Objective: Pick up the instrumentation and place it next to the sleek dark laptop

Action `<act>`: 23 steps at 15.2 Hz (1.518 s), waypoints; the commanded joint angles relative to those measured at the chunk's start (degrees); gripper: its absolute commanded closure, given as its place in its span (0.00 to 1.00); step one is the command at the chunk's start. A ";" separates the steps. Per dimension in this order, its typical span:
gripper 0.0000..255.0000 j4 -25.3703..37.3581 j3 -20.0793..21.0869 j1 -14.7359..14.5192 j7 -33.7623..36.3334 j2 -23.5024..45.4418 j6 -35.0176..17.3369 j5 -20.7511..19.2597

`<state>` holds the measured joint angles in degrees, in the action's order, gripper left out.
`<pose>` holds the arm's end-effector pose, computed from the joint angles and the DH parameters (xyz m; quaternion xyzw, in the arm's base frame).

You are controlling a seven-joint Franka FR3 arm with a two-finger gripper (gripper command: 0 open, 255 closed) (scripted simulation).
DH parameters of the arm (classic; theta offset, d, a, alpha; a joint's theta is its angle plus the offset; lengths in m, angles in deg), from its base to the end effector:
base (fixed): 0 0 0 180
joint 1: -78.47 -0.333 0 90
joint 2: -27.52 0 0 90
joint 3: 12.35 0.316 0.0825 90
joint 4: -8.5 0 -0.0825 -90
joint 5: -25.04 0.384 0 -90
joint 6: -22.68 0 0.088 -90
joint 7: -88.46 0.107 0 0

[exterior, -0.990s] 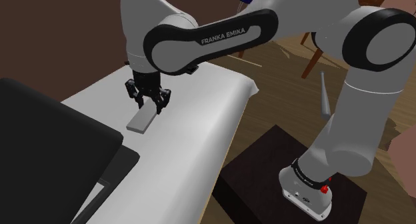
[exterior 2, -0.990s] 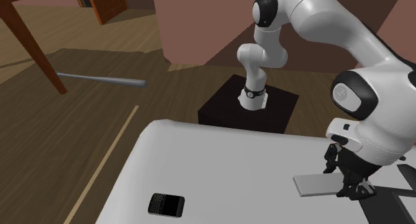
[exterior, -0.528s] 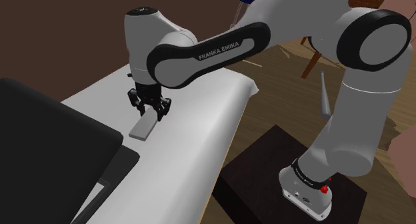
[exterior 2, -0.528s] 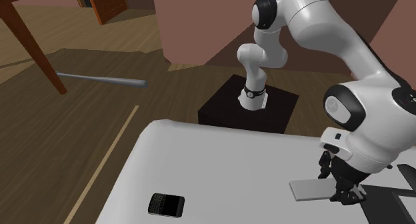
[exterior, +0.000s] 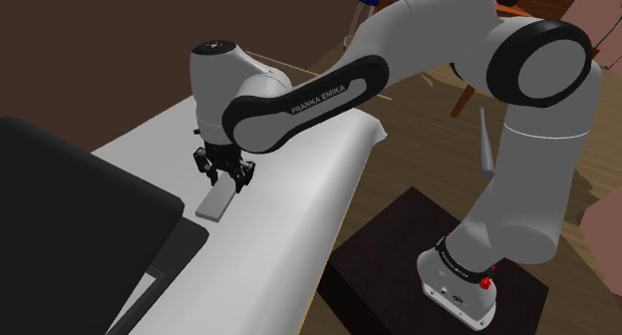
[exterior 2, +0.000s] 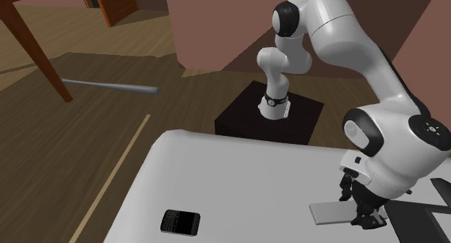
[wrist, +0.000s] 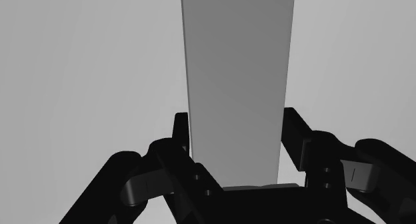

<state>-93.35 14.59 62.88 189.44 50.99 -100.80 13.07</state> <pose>0.4993 0.4122 0.3505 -0.8913 0.4533 0.0000 0.0098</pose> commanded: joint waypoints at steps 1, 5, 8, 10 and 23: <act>1.00 -0.94 -0.10 0.08 0.07 0.11 -1.07 -0.16; 1.00 -0.92 -0.10 0.07 0.08 0.12 -1.07 -0.17; 1.00 -0.92 -0.10 0.07 0.08 0.12 -1.07 -0.17; 0.00 -0.92 -0.10 0.07 0.08 0.12 -1.07 -0.17; 0.00 2.03 0.86 0.74 -1.21 -3.22 4.86 1.86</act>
<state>-91.38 15.45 63.64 188.23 47.75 -95.99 14.93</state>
